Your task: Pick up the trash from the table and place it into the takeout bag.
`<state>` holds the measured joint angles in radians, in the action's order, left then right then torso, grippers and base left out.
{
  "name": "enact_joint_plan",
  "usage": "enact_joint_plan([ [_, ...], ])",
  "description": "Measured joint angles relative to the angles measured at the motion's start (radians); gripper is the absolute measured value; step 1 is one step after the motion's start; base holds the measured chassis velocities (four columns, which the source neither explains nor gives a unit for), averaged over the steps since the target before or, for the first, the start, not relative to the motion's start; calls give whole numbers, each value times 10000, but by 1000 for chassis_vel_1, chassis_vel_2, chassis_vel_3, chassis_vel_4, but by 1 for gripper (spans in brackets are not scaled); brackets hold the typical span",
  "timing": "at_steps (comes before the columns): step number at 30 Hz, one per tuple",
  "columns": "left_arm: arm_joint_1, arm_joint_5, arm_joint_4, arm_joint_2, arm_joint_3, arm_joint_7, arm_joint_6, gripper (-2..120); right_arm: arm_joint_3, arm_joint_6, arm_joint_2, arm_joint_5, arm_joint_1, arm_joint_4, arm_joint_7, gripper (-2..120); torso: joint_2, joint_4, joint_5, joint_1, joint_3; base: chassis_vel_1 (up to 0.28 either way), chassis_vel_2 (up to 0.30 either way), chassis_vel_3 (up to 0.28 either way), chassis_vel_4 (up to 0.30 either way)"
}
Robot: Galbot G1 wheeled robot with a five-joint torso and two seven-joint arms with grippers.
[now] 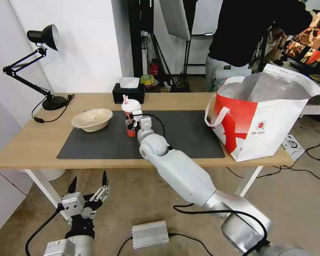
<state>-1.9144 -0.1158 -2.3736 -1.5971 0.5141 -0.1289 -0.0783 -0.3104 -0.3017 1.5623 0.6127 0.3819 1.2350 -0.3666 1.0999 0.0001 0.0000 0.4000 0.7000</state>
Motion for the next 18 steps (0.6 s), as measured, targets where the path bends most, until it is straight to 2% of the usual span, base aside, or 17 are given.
enact_joint_plan([
  [5, -34, -6, -51, 0, 43, -2, -1, 100, 287, -180, -202, 48, 219, 844, -180, 16, 0, 0, 1, 0, 0, 0, 0, 0, 0],
  [7, -26, -13, -52, 0, 40, -4, -7, 100, 323, -357, -571, 163, 279, 1574, -289, 9, 1, 1, 0, 0, 0, 0, 0, 0, 0],
  [9, -22, -13, -52, 0, 37, -5, -10, 100, 321, -416, -711, 224, 282, 1777, -325, 8, 0, 1, 1, 0, 0, 0, 0, 0, 0],
  [10, -6, -12, -48, 0, 11, -9, -13, 100, 309, -540, -1013, 332, 285, 2174, -398, 5, 0, -2, 1, 0, 0, 0, 0, 0, 0],
  [12, 26, 1, -29, 0, -22, -8, -28, 100, 332, -748, -1481, 508, 295, 2793, -504, 4, 0, -2, 2, 0, 0, 0, 0, 0, 0],
  [18, 45, 16, -4, 0, -38, -10, -51, 100, 610, -1098, -2165, 897, 283, 3675, -675, 4, 0, -1, 2, 0, 0, 0, 0, 0, 0],
])
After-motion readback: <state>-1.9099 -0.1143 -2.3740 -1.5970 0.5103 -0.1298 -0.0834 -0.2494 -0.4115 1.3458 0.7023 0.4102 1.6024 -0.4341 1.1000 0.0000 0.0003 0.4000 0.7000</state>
